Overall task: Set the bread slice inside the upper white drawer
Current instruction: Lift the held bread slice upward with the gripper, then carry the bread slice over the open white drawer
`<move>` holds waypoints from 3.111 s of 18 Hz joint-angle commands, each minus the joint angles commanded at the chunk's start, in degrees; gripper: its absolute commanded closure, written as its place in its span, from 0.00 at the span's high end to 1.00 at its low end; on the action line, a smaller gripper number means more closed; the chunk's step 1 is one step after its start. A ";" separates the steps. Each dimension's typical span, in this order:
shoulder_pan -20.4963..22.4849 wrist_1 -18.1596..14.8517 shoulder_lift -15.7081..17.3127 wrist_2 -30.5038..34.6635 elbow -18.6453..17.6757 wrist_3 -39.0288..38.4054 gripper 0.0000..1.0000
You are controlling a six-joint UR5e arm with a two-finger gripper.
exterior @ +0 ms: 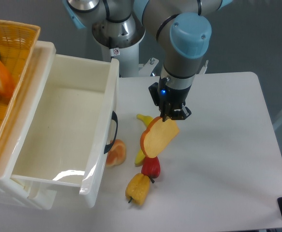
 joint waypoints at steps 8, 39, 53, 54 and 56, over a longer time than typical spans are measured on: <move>-0.35 0.17 -0.18 -0.44 -0.09 -1.05 0.00; -3.77 -2.37 19.07 -24.26 -1.48 -43.58 0.00; -12.48 -2.99 18.81 -19.87 -7.55 -48.60 0.00; -12.66 -2.99 18.55 -19.69 -7.65 -48.60 0.00; -12.83 -3.42 18.11 -18.73 -8.43 -48.60 0.00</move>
